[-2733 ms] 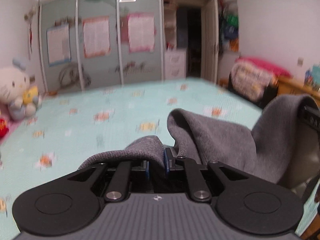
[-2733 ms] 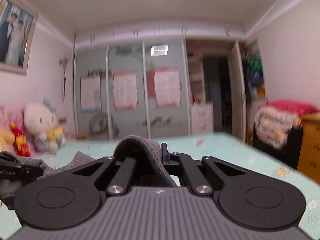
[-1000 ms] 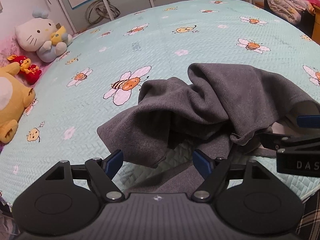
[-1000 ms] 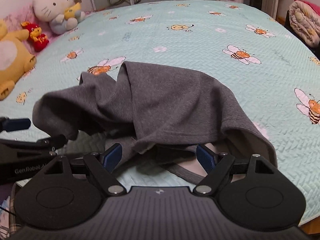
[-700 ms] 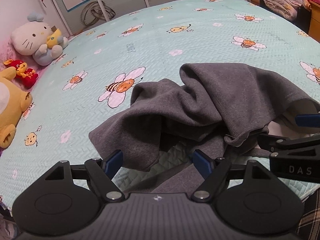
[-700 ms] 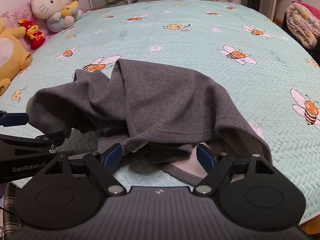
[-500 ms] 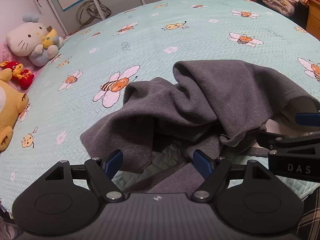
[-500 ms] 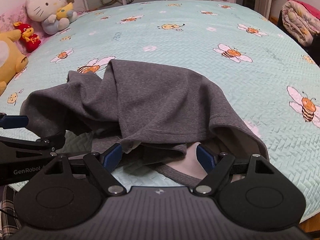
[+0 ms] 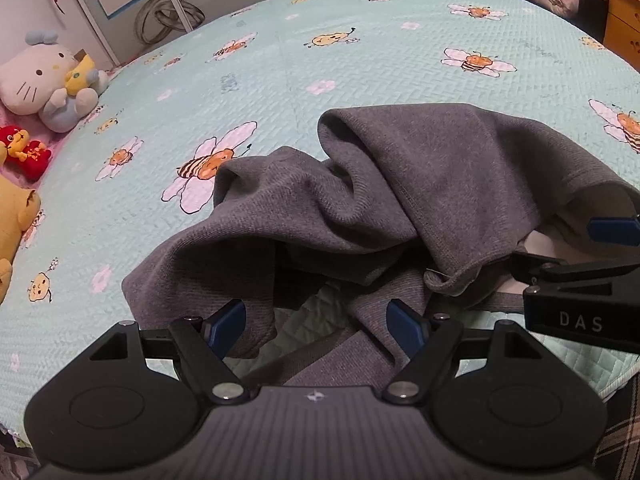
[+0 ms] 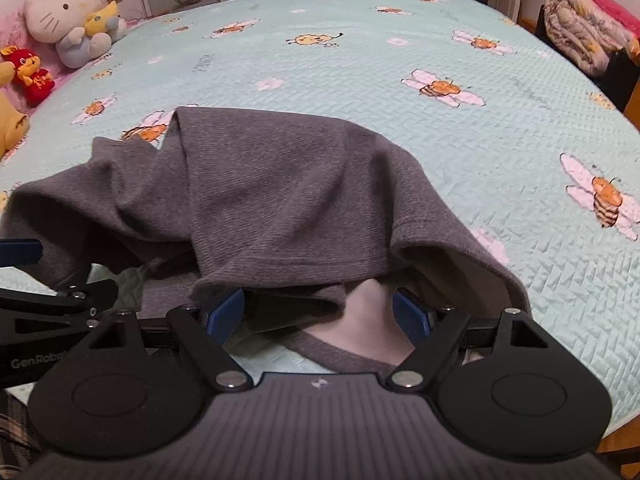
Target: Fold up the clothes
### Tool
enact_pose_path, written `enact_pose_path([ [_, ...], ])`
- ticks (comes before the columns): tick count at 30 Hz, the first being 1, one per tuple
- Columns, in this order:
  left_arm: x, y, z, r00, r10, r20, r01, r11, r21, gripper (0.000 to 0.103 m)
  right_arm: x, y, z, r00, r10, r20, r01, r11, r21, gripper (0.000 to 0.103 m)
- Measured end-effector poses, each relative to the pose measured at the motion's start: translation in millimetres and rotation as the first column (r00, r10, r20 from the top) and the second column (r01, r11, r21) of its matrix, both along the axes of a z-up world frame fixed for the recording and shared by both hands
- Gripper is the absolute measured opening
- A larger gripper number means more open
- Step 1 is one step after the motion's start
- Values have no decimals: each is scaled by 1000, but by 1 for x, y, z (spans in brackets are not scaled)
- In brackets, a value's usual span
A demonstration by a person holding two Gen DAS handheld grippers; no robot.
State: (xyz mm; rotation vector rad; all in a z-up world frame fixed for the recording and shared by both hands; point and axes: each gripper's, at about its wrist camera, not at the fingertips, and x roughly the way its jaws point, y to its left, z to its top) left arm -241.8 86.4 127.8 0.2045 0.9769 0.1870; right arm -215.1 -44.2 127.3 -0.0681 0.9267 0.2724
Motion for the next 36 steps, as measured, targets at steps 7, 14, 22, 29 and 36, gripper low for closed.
enact_pose_path([
  [7,5,2,-3,1000,4,-3,-4,1000,-6,81,8,1,-3,1000,-2,-12,2,1000,4,81],
  [14,6,2,-2,1000,4,2,-4,1000,-9,81,8,4,-4,1000,1,-10,-1,1000,-1,81],
  [22,7,1,-2,1000,6,9,-6,1000,-9,81,8,5,-3,1000,1,-1,-1,1000,-2,81],
  [29,7,2,-1,1000,7,13,-7,1000,-8,81,10,6,-5,1000,4,-8,-4,1000,-5,81],
  [36,8,8,-5,1000,3,0,-3,999,-38,81,13,8,-12,1000,13,-27,-13,1000,-12,81],
])
